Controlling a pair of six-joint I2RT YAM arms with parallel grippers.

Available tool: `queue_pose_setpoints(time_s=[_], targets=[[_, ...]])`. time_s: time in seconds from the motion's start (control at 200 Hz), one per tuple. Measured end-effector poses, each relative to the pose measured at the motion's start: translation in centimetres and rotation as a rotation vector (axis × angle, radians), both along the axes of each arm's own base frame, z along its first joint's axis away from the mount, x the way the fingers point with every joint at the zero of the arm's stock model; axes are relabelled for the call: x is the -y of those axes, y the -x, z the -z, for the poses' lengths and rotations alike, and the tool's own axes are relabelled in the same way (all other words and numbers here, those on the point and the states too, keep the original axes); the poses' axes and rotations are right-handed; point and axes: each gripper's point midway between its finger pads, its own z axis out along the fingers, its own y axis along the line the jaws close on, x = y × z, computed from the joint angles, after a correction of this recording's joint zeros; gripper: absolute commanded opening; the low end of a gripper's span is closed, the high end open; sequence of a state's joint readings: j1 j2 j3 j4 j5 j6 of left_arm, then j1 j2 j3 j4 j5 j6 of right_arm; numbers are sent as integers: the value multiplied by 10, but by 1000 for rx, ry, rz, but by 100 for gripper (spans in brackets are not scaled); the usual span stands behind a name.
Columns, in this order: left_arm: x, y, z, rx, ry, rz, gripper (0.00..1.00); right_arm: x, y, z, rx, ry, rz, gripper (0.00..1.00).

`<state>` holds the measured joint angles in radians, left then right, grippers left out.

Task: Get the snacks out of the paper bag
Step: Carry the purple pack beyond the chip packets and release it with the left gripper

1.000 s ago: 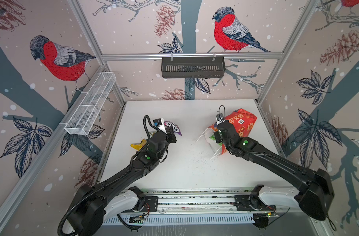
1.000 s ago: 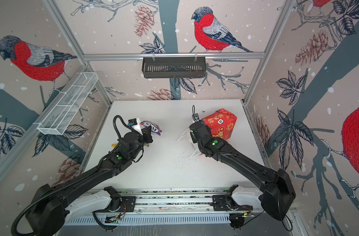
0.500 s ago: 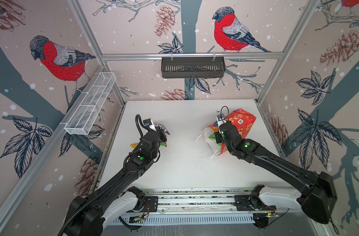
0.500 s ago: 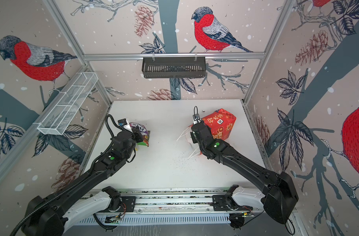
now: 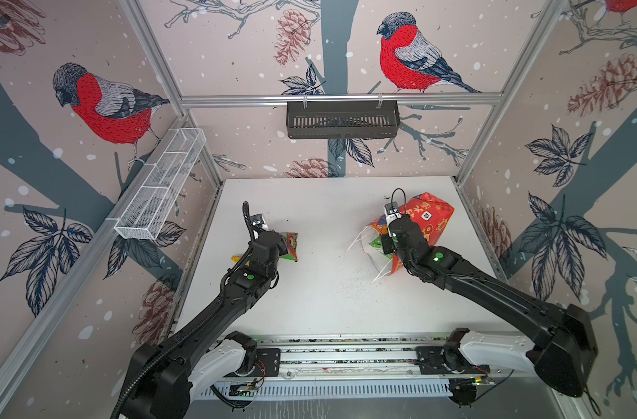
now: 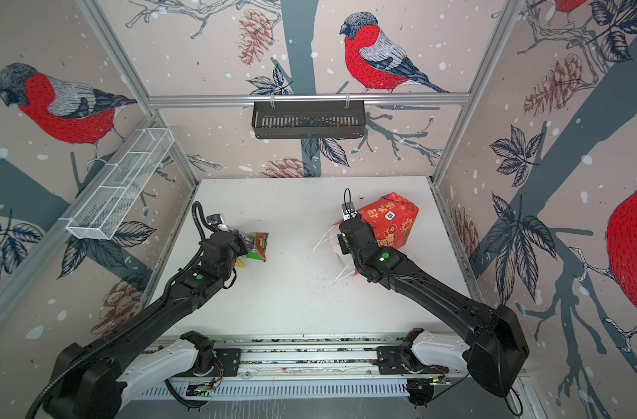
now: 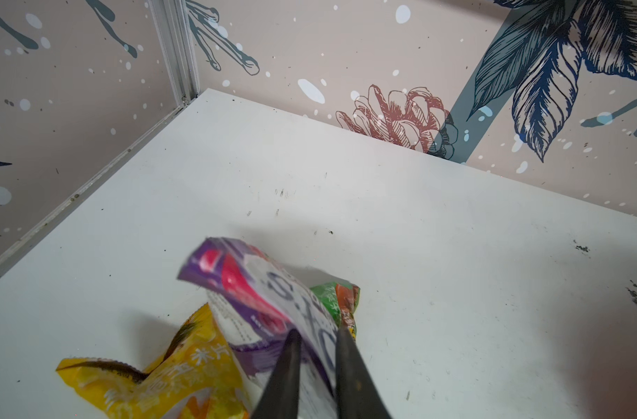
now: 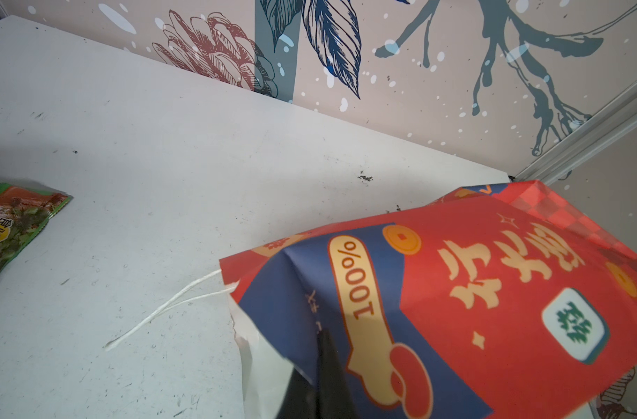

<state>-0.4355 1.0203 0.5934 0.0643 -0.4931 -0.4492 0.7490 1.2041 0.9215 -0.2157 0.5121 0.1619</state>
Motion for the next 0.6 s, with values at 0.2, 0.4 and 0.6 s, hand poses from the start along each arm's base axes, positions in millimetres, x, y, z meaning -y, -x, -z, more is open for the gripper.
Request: queue_pose_setpoints(time_s=[0.2,0.4,0.6], targets=[[5,1,-8,13,17,33,97,1,1,1,-1,-5,2,4],[12,9,-44,103,62,100,99,2,3,2,-5,-23,9,4],[27,33,-83,217,160,208,99,2,3,7,-14,-55,12,4]])
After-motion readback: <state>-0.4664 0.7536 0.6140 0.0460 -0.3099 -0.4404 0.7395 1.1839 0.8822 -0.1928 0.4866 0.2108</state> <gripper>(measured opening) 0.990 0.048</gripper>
